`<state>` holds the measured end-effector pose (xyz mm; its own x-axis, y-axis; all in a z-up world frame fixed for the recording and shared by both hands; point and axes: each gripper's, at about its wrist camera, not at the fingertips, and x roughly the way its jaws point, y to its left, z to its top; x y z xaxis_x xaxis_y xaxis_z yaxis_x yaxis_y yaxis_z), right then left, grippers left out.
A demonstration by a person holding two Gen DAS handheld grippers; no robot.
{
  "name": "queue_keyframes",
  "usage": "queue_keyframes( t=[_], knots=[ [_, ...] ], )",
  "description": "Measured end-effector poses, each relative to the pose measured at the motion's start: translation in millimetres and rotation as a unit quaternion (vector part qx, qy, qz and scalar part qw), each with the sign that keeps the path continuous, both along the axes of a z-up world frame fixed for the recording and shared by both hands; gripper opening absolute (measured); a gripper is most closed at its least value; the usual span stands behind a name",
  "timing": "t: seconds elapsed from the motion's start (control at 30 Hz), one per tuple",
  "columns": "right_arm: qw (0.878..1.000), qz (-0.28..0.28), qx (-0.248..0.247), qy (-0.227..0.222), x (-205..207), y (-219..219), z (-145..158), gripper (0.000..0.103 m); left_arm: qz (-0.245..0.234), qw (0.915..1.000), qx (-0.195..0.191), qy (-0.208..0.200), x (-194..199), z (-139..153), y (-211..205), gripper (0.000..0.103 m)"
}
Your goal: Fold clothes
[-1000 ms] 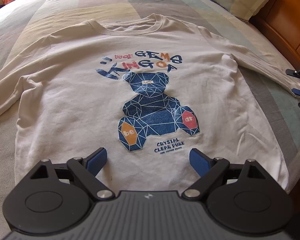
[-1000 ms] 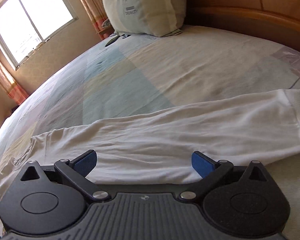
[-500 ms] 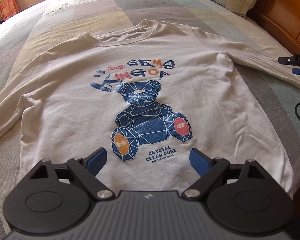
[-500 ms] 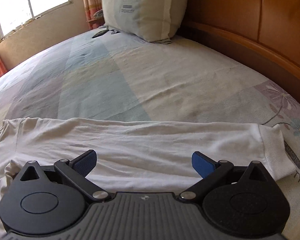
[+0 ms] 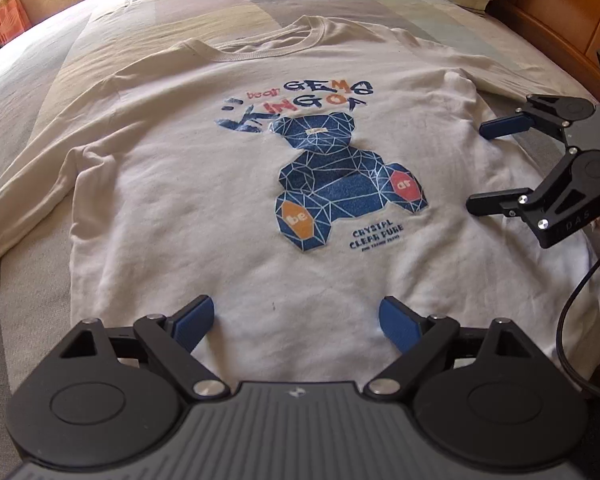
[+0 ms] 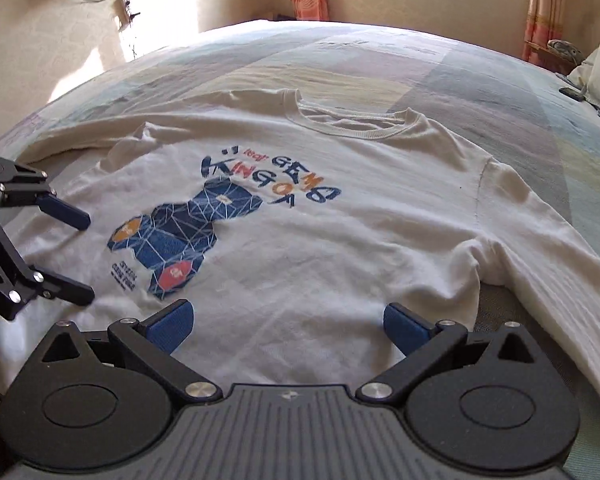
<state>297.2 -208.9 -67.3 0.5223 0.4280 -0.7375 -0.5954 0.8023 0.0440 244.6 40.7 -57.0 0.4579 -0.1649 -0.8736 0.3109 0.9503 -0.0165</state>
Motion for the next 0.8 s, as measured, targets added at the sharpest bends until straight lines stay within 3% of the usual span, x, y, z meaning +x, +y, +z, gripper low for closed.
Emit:
queue_keyframes(
  t=[0.03, 0.13, 0.27, 0.3, 0.43, 0.53, 0.63, 0.7, 0.8],
  knots=[
    [0.999, 0.01, -0.039, -0.011, -10.0, 3.2, -6.5, 0.103, -0.003, 1.0, 0.002, -0.001, -8.4, 2.6, 6.9, 0.09],
    [0.998, 0.027, -0.057, -0.009, -35.9, -8.0, -0.3, 0.103, -0.022, 0.9997, 0.004, -0.007, -25.9, 11.7, 20.4, 0.09],
    [0.995, 0.036, -0.089, -0.023, -53.8, -7.3, 9.5, 0.103, -0.033, 0.9992, -0.002, 0.024, -30.8, 5.3, 26.3, 0.092],
    [0.995, 0.031, -0.09, -0.012, -55.0, -7.6, 7.3, 0.103, -0.027, 0.9988, 0.002, 0.041, -33.9, -0.6, 27.2, 0.092],
    [0.996, 0.007, -0.087, 0.03, -62.3, -12.1, 0.0, 0.103, -0.031, 0.9983, 0.021, 0.045, -61.8, -2.0, 31.7, 0.097],
    [0.996, -0.007, -0.086, 0.038, -74.9, -19.3, 3.7, 0.103, -0.022, 0.9989, 0.005, 0.041, -64.9, 9.7, 37.3, 0.097],
    [0.997, 0.015, -0.068, 0.044, -83.8, -19.1, 14.3, 0.103, -0.033, 0.9991, -0.011, 0.026, -59.9, 21.5, 33.2, 0.097],
    [0.995, 0.06, -0.048, 0.057, -87.8, -10.3, 22.9, 0.103, -0.055, 0.9982, -0.018, 0.02, -58.3, 24.9, 26.0, 0.097],
    [0.991, 0.118, -0.048, 0.046, -99.2, 9.1, 25.5, 0.103, -0.077, 0.9967, -0.003, 0.027, -64.1, 9.6, 12.6, 0.097]
  ],
)
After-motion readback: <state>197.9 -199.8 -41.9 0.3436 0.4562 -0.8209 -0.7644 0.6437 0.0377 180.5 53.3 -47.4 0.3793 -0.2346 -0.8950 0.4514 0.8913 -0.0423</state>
